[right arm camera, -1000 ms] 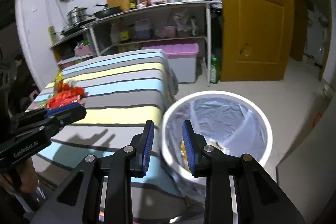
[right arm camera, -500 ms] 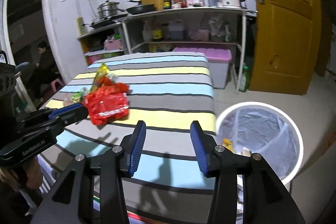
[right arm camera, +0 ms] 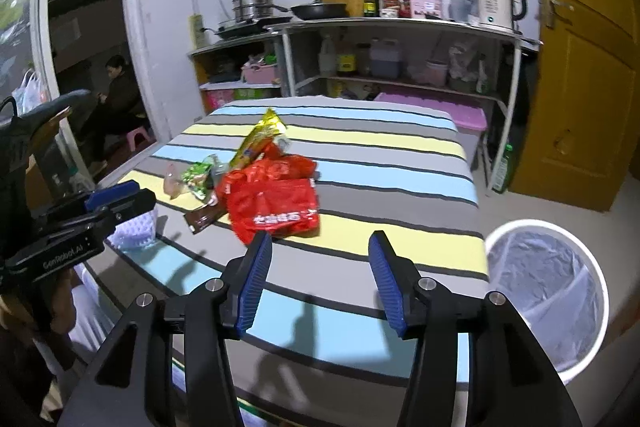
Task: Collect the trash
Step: 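Move both tools back over the table toward the remaining wrappers, then grasp the white foam fruit net with the left tool while the right tool grasps the red wrapper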
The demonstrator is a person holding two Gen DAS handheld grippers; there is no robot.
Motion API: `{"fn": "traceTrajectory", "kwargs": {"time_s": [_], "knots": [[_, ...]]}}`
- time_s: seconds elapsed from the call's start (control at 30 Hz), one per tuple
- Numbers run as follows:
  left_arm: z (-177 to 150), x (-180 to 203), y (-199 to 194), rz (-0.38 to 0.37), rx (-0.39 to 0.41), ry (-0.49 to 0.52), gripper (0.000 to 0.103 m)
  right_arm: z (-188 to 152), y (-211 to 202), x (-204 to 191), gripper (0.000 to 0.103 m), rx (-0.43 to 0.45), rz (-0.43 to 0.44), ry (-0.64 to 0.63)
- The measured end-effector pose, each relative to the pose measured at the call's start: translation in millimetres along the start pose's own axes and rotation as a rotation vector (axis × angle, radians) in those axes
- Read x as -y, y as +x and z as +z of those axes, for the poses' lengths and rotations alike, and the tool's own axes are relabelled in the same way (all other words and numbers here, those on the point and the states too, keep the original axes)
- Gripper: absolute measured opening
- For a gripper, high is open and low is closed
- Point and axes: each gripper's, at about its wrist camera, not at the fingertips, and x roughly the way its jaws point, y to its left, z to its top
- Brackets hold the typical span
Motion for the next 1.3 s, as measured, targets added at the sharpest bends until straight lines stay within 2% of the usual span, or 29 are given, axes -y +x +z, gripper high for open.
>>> {"fn": "traceTrajectory", "kwargs": {"time_s": [0.17, 0.27, 0.47, 0.63, 0.93, 1.13, 1.3], "knots": [[-9.0, -34.0, -4.0, 0.083, -0.007, -0.043, 0.043, 2.5, 11.0, -13.3, 0.052, -0.013, 0.025, -0.024], [-13.6, -48.6, -5.3, 0.135, -0.005, -0.046, 0.049, 4.1, 17.2, -21.3, 0.052, -0.019, 0.038, -0.041], [-25.6, -72.6, 2.6, 0.172, -0.039, -0.092, 0.053, 6.1, 31.8, -33.0, 0.052, -0.039, 0.054, -0.062], [-35.2, -82.1, 13.7, 0.150, -0.079, -0.139, 0.057, 7.6, 41.4, -41.0, 0.052, -0.052, 0.060, -0.074], [-43.4, -81.8, 32.5, 0.050, -0.130, -0.218, 0.058, 11.7, 61.1, -54.9, 0.052, -0.073, 0.065, -0.101], [-44.6, -73.0, 34.4, 0.008, -0.128, -0.204, 0.024, 15.3, 78.2, -65.3, 0.052, -0.085, 0.054, -0.146], [-42.6, -71.5, 32.6, -0.011, -0.110, -0.193, 0.022, 16.1, 94.6, -76.6, 0.052, -0.103, 0.045, -0.194]]}}
